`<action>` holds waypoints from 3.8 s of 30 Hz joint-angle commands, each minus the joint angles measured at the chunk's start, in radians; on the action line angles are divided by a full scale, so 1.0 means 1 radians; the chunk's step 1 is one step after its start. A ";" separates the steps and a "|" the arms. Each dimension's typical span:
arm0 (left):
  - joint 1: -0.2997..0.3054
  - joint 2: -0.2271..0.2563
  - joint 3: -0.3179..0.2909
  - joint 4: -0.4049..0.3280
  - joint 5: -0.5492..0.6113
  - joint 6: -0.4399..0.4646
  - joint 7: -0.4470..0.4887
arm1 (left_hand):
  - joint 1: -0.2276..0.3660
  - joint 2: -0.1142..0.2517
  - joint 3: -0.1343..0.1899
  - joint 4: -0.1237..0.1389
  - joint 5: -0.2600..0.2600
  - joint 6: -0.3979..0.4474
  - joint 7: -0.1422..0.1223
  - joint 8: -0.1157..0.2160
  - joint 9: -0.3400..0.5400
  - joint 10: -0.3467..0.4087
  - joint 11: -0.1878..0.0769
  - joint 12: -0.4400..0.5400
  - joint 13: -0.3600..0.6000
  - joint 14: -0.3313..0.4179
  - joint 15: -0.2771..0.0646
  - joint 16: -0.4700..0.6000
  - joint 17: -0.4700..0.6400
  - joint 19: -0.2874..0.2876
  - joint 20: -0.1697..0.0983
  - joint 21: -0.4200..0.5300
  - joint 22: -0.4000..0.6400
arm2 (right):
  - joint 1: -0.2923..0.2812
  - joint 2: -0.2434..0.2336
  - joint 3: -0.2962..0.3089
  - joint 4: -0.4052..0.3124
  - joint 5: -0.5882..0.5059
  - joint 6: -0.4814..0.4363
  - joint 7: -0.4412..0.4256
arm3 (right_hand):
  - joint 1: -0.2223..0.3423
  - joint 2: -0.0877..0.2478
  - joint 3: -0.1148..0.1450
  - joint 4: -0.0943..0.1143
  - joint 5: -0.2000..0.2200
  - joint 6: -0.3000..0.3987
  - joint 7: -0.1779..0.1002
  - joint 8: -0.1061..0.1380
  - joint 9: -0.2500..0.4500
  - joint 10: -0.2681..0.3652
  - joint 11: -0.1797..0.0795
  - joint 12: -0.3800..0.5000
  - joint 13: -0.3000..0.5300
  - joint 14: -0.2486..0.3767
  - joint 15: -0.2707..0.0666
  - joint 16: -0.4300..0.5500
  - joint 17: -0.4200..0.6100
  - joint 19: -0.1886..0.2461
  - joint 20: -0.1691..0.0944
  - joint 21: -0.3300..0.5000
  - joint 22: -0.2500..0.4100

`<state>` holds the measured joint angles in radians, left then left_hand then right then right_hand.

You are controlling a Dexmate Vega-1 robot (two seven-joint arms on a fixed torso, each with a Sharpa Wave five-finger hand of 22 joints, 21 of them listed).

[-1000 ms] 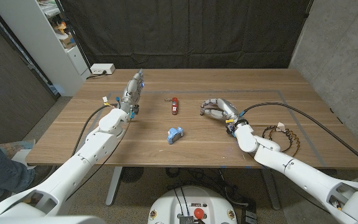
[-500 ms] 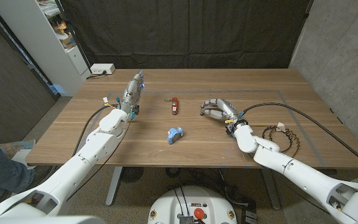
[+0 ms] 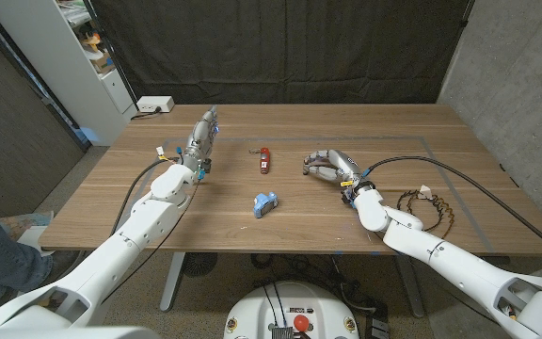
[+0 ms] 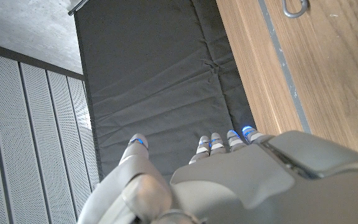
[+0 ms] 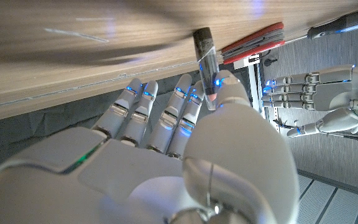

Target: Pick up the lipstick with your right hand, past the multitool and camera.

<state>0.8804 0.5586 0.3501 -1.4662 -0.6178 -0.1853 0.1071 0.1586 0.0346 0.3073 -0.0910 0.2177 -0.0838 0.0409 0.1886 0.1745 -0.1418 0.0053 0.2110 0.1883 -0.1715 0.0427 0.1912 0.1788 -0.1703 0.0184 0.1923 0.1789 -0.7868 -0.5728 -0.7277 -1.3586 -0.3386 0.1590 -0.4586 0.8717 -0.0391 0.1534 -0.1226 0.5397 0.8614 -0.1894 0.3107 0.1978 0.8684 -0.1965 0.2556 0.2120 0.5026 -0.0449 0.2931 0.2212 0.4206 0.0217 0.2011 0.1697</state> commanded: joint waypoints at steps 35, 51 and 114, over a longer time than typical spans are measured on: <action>-0.037 -0.022 0.013 0.049 -0.007 0.000 -0.022 | 0.002 0.015 -0.003 -0.004 -0.005 0.005 0.001 0.001 0.004 -0.005 -0.002 -0.001 0.006 -0.040 -0.004 -0.003 0.004 -0.087 0.010 0.002 0.003 | -0.008 0.008 0.006 -0.026 -0.005 -0.075 -0.059 | 0.022 0.004 -0.003 0.004 -0.013 0.090 -0.011 0.028 0.007 0.072 -0.016 0.029 0.020 0.058 -0.021 0.001 0.007 0.028 0.000 0.007 0.006; -0.048 -0.030 0.019 0.064 -0.004 -0.002 -0.025 | 0.002 0.015 -0.003 -0.005 -0.006 0.005 0.001 0.000 0.004 -0.004 -0.003 -0.001 0.006 -0.040 -0.003 -0.002 0.004 -0.090 0.011 0.002 0.003 | -0.006 -0.007 0.017 -0.060 0.003 -0.079 -0.032 | 0.023 0.010 -0.005 0.009 -0.018 0.087 -0.008 0.023 0.007 0.070 0.004 0.025 0.021 0.064 -0.023 -0.003 0.009 0.051 -0.009 0.012 0.006; -0.086 -0.067 0.040 0.139 -0.011 -0.042 -0.084 | 0.004 0.019 -0.004 -0.007 -0.008 0.005 0.001 0.000 0.004 -0.006 -0.001 -0.001 0.006 -0.043 -0.004 -0.003 0.004 -0.094 0.012 0.004 0.003 | -0.056 -0.092 0.106 -0.291 0.020 -0.158 0.073 | 0.022 0.026 -0.007 0.018 -0.031 0.086 0.001 0.012 0.007 0.075 0.022 0.015 0.017 0.087 -0.020 -0.010 0.013 0.080 -0.020 0.014 0.006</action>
<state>0.7923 0.4882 0.3897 -1.3234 -0.6286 -0.2284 0.0260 0.1585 0.0426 0.3017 -0.0967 0.2107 -0.0820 0.0427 0.1886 0.1745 -0.1418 0.0053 0.2110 0.1883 -0.1715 0.0427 0.1912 0.1788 -0.1738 0.0217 0.1924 0.1789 -0.8384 -0.6487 -0.6360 -1.5980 -0.3223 0.0277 -0.4172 0.8956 -0.0254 0.1451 -0.1085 0.5131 0.9447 -0.1906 0.3210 0.2023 0.9413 -0.1838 0.2767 0.2278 0.5827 -0.0537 0.2844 0.2300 0.4941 -0.0018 0.2109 0.1745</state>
